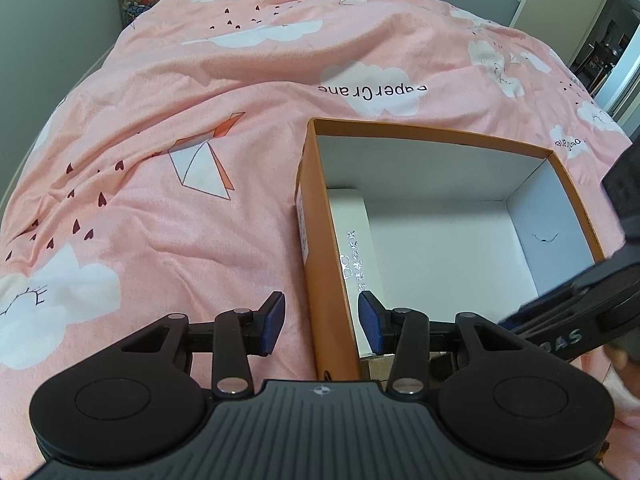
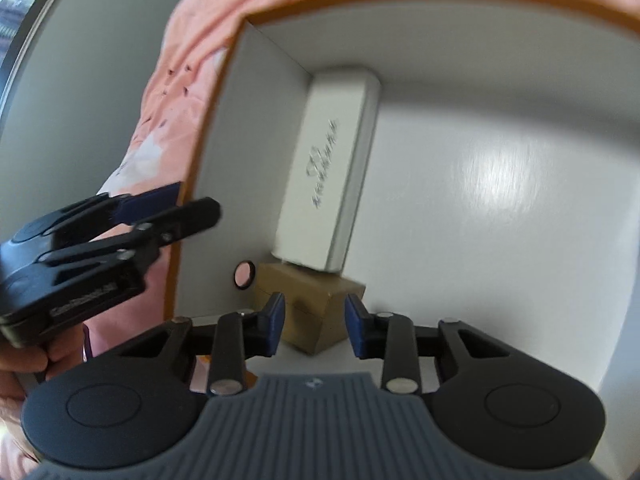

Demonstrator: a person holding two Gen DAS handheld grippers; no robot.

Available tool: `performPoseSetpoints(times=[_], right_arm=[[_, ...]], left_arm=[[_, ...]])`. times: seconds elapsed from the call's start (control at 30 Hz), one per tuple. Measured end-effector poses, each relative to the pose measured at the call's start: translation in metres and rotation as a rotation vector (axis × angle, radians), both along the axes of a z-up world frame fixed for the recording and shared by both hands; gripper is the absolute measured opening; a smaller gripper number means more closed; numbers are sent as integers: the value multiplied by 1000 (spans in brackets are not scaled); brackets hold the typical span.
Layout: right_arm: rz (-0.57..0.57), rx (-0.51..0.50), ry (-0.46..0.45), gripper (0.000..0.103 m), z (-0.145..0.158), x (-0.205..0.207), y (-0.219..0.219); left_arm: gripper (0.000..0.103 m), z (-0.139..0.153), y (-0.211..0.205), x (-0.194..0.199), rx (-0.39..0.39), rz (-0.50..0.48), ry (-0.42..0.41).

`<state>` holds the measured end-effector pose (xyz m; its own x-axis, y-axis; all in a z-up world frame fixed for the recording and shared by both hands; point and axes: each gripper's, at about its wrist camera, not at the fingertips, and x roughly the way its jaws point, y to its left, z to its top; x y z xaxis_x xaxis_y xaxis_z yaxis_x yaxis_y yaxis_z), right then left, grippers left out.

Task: Organize objects
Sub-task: 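Lower gold box beside white box and open right gripper, then move left tool to dark gray box while right tool reaches trading card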

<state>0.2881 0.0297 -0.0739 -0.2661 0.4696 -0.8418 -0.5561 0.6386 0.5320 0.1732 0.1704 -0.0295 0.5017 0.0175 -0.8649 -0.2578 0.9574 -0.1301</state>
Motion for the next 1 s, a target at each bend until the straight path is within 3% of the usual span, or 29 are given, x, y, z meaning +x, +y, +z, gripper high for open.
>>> performPoseSetpoints(times=[0.13,0.6,0.77,1.0], right_arm=[[-29,5,52,16,-13,-8,0],[-84,49,62,15,-21,-13,0],[-78,101,-57,18,10,-31,-10],[-73,206,-307,26,64,-71,-64]], left_arm=[[50,1,-1,-2,-3,6,1],[49,15,-13,-10,-11,-9,-18],[49,43,-31,-29,10,-34,-77],[48,73,-73,-62,-25,-118,-156]])
